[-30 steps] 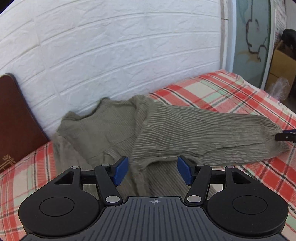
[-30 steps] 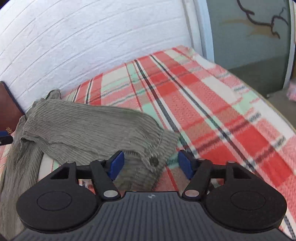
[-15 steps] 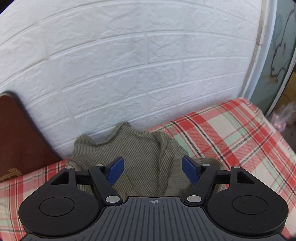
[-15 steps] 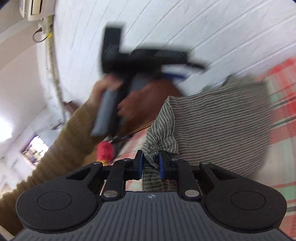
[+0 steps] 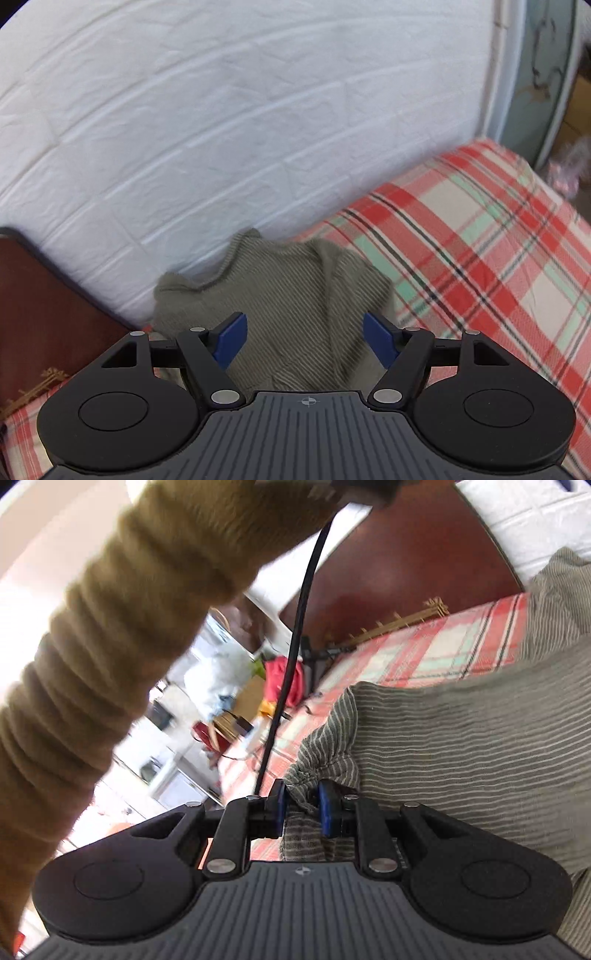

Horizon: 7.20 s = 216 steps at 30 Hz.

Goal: Fold clothes

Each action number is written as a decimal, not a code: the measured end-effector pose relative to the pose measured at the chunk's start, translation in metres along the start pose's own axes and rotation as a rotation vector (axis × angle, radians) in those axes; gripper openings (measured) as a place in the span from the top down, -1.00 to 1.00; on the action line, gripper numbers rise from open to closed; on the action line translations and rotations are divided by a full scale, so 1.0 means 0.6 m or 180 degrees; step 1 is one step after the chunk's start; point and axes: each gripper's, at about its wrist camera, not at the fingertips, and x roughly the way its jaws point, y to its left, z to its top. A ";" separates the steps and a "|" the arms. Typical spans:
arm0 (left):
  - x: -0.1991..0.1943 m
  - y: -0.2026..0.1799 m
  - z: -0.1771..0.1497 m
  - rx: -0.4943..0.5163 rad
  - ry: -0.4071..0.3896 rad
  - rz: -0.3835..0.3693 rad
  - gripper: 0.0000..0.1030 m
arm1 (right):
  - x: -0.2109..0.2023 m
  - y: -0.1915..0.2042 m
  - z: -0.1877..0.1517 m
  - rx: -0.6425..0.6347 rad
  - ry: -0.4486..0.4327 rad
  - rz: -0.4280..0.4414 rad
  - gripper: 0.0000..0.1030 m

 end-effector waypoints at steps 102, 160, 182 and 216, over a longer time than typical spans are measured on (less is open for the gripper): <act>0.173 0.157 -0.022 -0.1222 -0.0381 -0.0201 0.04 | -0.274 -0.237 0.009 0.0646 -0.0920 -0.1659 0.68; -0.179 0.023 -0.476 -0.1160 -0.0405 -0.1844 0.69 | -0.154 -0.016 -0.086 0.1087 -0.0098 -0.1066 -0.03; -0.143 0.018 -0.351 -0.1001 -0.1095 -0.0397 -0.07 | -0.351 0.076 0.079 0.0194 -0.0814 -0.1424 0.93; 0.022 0.065 -0.291 -0.1137 -0.0837 -0.0056 1.00 | -0.383 0.021 0.005 0.0835 -0.0746 -0.1245 0.88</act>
